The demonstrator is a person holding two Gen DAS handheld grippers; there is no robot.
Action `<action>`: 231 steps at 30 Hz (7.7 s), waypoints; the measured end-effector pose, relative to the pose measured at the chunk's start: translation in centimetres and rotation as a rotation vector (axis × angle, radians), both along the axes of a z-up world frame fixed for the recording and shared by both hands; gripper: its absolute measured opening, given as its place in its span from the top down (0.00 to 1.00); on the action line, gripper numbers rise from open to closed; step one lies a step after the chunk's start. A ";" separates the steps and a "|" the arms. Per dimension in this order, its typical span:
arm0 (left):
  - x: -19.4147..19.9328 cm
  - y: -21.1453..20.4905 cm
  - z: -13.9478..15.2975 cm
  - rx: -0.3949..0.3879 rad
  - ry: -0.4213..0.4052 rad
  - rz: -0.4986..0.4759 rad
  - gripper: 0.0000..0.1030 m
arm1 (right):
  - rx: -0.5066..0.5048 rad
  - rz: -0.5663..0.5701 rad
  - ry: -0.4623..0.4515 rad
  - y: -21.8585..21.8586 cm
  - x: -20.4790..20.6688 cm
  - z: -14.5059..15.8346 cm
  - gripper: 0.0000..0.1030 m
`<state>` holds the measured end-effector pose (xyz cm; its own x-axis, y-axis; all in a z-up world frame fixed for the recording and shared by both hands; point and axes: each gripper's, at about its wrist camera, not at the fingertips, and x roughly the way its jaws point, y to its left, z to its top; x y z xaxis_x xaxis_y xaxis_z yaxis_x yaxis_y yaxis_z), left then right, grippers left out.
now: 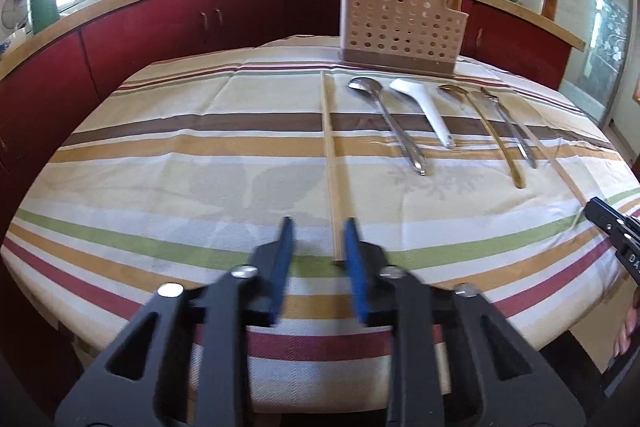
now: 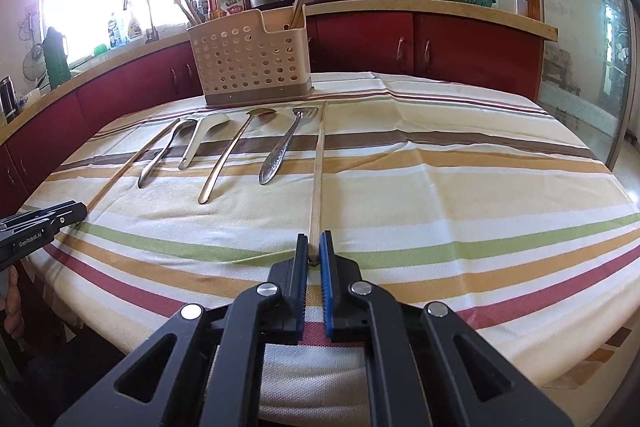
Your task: Organize utensils
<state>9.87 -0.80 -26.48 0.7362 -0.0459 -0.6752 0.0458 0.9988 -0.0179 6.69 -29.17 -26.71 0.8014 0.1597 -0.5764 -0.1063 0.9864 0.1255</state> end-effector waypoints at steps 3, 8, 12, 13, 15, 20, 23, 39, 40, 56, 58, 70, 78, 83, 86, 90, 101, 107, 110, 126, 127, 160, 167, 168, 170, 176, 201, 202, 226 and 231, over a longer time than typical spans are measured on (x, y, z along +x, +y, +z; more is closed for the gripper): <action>0.1 -0.2 0.0 0.003 -0.003 -0.005 0.94 | 0.003 0.000 -0.005 -0.1 -0.1 0.1 0.93; 0.0 0.2 0.1 -0.012 0.008 -0.023 0.94 | 0.010 -0.007 -0.027 -0.3 -0.5 0.9 0.93; -0.7 0.7 1.4 -0.016 -0.016 -0.021 0.94 | 0.021 -0.023 -0.069 -0.9 -1.1 2.3 0.94; -0.9 0.8 1.8 -0.018 -0.028 -0.019 0.94 | 0.022 -0.027 -0.078 -1.0 -1.1 2.7 0.94; -1.1 1.1 3.0 -0.020 -0.046 -0.019 0.94 | 0.026 -0.035 -0.106 -1.2 -1.4 3.7 0.94; -2.1 1.6 6.0 -0.023 -0.102 -0.023 0.94 | 0.034 -0.051 -0.169 -1.8 -1.8 6.4 0.94; -2.5 2.0 7.9 -0.033 -0.131 -0.025 0.94 | 0.044 -0.062 -0.208 -2.2 -2.1 8.4 0.94; -1.3 3.3 16.9 -0.109 -0.236 -0.103 0.94 | 0.049 -0.062 -0.350 -3.0 0.9 15.8 0.94; -0.9 3.3 17.1 -0.107 -0.241 -0.107 0.94 | 0.051 -0.060 -0.352 -3.2 1.4 16.0 0.94; 5.6 3.7 19.7 -0.090 -0.279 -0.083 0.94 | 0.006 -0.022 -0.349 -2.2 6.8 18.6 0.94; 5.9 3.6 19.8 -0.093 -0.281 -0.090 0.94 | 0.006 -0.016 -0.347 -2.0 6.8 18.7 0.94; 6.5 2.9 21.1 -0.094 -0.295 -0.129 0.94 | 0.039 0.001 -0.344 -2.3 7.7 20.3 0.94; 7.1 2.8 22.2 -0.087 -0.317 -0.133 0.94 | 0.043 0.012 -0.340 -2.2 8.5 20.8 0.94; 7.3 2.6 22.4 -0.095 -0.314 -0.138 0.94 | 0.049 0.020 -0.343 -1.9 8.8 21.4 0.94; 7.7 2.5 22.9 -0.111 -0.308 -0.150 0.94 | 0.060 0.028 -0.341 -1.9 9.1 21.9 0.94; 8.3 2.4 24.1 -0.133 -0.307 -0.174 0.94 | 0.075 0.040 -0.346 -1.8 9.6 23.0 0.94; 11.1 1.3 28.8 -0.143 -0.350 -0.239 0.94 | 0.097 0.092 -0.389 -1.4 12.3 27.7 0.94; 13.5 0.5 31.7 -0.136 -0.386 -0.250 0.94 | 0.098 0.109 -0.400 -0.8 14.6 29.5 0.94; 14.9 -0.1 32.6 -0.133 -0.401 -0.250 0.94 | 0.092 0.116 -0.408 -0.4 15.7 30.1 0.94; 23.4 -3.1 31.7 -0.135 -0.406 -0.194 0.94 | 0.127 0.138 -0.358 1.1 22.2 28.8 0.94; 24.1 -3.2 30.8 -0.132 -0.387 -0.190 0.94 | 0.129 0.137 -0.348 1.1 22.6 28.5 0.94; 29.5 -2.2 22.8 -0.115 -0.238 -0.096 0.37 | 0.144 0.093 -0.247 1.3 27.3 23.6 0.60; 28.0 -2.0 23.8 -0.114 -0.269 -0.092 0.29 | 0.120 0.074 -0.284 1.0 25.3 24.8 0.56; 27.6 -2.0 24.0 -0.114 -0.274 -0.091 0.27 | 0.120 0.072 -0.286 0.9 24.9 24.9 0.56; 26.8 -1.9 24.5 -0.113 -0.289 -0.091 0.25 | 0.114 0.068 -0.287 0.8 24.3 25.0 0.56; 23.5 -1.8 25.7 -0.093 -0.347 -0.085 0.22 | 0.073 0.048 -0.305 0.6 21.6 24.9 0.56; 15.5 1.0 13.2 -0.041 -0.189 0.075 0.20 | -0.036 -0.028 -0.063 2.2 16.8 11.6 0.56; 15.4 1.2 12.6 -0.034 -0.176 0.080 0.20 | -0.036 -0.026 -0.045 2.3 17.0 11.0 0.56; 15.7 1.6 5.8 -0.044 -0.011 0.078 0.20 | -0.093 0.008 0.263 4.1 19.9 2.9 0.72; 16.0 0.8 5.4 -0.046 0.009 0.067 0.20 | -0.088 0.014 0.267 4.0 20.0 2.8 0.74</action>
<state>25.82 -0.02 -21.11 0.7328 -0.0283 -0.6799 -0.0212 0.9977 -0.0644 26.70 -25.15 -23.86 0.6171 0.1096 -0.7792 -0.0943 0.9934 0.0650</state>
